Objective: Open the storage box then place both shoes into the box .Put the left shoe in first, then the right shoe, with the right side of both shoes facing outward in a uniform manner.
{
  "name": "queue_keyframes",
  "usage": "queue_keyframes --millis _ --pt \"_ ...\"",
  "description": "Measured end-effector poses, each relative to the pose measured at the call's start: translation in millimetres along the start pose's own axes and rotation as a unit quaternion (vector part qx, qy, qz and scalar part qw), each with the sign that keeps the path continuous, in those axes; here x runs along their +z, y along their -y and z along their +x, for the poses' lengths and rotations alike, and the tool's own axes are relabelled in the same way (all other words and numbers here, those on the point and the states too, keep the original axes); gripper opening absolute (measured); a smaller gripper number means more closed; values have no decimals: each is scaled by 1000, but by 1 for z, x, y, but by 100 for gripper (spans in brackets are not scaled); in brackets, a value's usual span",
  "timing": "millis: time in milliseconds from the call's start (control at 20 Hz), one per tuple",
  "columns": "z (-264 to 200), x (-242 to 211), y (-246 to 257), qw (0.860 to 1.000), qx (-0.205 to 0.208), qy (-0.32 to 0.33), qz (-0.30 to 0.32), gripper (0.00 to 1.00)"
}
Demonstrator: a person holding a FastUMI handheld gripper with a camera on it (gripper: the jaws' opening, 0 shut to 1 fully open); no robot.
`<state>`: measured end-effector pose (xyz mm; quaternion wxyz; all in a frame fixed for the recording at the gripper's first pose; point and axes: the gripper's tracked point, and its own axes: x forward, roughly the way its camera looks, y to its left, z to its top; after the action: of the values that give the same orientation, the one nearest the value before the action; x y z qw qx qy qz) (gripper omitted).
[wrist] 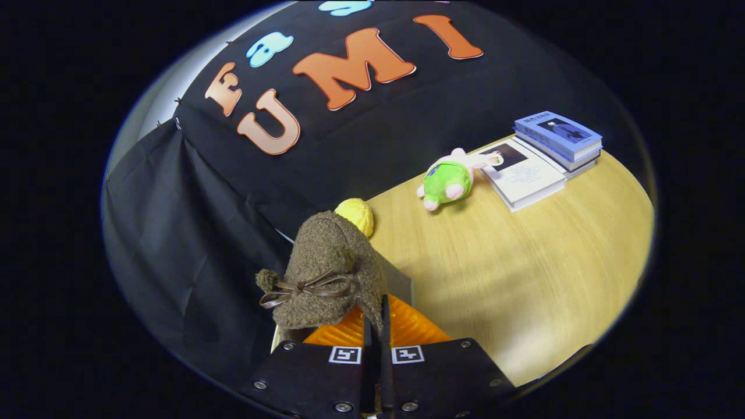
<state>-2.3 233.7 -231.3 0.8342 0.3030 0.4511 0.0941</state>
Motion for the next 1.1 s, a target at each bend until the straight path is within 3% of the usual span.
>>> queue_keyframes --millis 350,750,850,1100 --pt "40 -23 -50 1000 19 -17 -15 5" --pt "76 -57 -39 995 -63 -50 -55 5" --pt "81 -55 -43 995 -66 -44 -56 5" --pt "79 -51 -46 995 -86 -26 -45 21"
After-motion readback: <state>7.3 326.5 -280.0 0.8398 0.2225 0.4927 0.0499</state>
